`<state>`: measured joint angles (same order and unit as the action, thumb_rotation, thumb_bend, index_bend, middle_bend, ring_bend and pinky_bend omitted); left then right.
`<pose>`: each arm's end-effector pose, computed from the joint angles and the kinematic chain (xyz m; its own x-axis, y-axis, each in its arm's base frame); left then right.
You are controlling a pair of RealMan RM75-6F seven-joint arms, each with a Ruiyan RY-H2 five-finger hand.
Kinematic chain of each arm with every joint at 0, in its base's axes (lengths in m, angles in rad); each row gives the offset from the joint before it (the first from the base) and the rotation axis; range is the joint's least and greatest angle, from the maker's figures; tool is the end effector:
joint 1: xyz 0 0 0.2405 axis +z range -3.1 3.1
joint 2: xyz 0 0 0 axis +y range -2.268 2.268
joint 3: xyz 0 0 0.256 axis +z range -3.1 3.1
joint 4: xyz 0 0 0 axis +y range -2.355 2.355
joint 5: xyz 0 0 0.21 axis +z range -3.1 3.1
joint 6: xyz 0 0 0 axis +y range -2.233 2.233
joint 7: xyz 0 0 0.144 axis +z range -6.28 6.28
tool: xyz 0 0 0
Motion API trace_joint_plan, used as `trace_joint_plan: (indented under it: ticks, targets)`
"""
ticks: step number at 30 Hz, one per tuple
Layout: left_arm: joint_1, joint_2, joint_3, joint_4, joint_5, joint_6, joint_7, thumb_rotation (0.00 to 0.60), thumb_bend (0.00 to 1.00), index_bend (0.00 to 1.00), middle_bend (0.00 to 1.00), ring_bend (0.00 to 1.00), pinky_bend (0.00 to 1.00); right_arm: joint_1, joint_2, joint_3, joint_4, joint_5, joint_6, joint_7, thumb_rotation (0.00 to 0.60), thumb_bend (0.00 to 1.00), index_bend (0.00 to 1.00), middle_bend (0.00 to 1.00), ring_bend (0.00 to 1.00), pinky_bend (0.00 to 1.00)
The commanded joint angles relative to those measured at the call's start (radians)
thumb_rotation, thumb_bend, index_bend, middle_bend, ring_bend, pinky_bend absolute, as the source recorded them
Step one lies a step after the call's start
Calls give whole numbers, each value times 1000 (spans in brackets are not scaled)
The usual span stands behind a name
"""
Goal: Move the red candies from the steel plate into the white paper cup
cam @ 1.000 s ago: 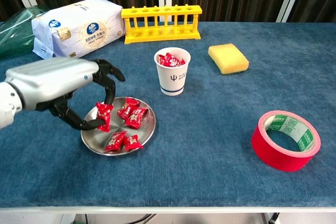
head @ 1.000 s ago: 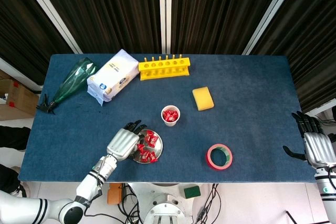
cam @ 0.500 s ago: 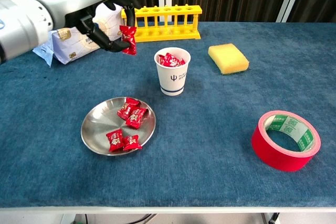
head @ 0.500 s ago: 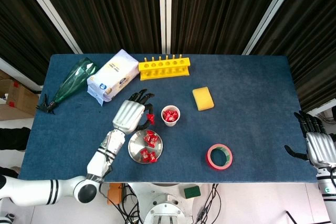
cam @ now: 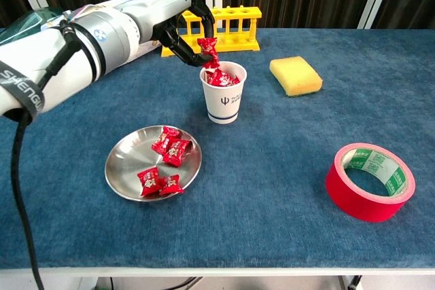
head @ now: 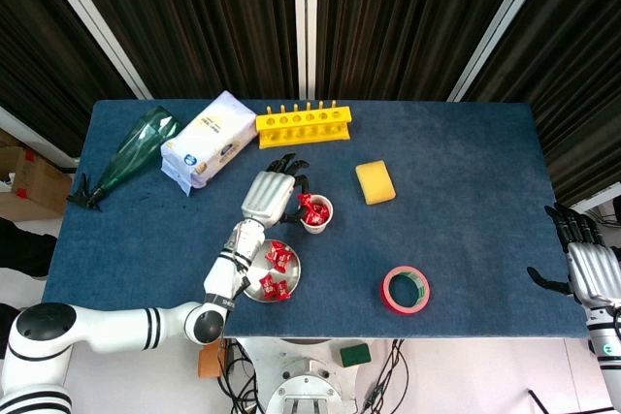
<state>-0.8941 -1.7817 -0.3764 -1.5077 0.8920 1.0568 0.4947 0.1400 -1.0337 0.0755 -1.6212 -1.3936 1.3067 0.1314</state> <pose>-0.0372 0.3528 -0.0485 0.2092 0.2371 0.9487 0.9333 -0.3381 -0.1213 -0.3267 -0.2028 0.1736 0.3202 -0.1160 0.9402 -0.9423 0.0637 0.3287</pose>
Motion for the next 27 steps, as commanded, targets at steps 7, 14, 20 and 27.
trace_joint_plan:
  ticks: [7,14,20,27]
  targets:
    - [-26,-11,20,29,-30,-31,4,600,309,292,184,64,169,-2,5,-1,-1,-4,3,10,600,203,0,0,0,0]
    - [-25,0,37,13,-16,-17,-1,600,311,209,183,64,169,-3,6,-1,2,-6,4,17,600,204,0,0,0,0]
    - [5,44,55,-81,21,40,-2,600,308,209,183,64,170,-1,4,-1,2,-3,1,11,600,203,0,0,0,0]
    - [80,143,133,-241,68,119,34,600,290,233,183,64,170,1,-1,-2,0,3,-5,-3,600,203,0,0,0,0]
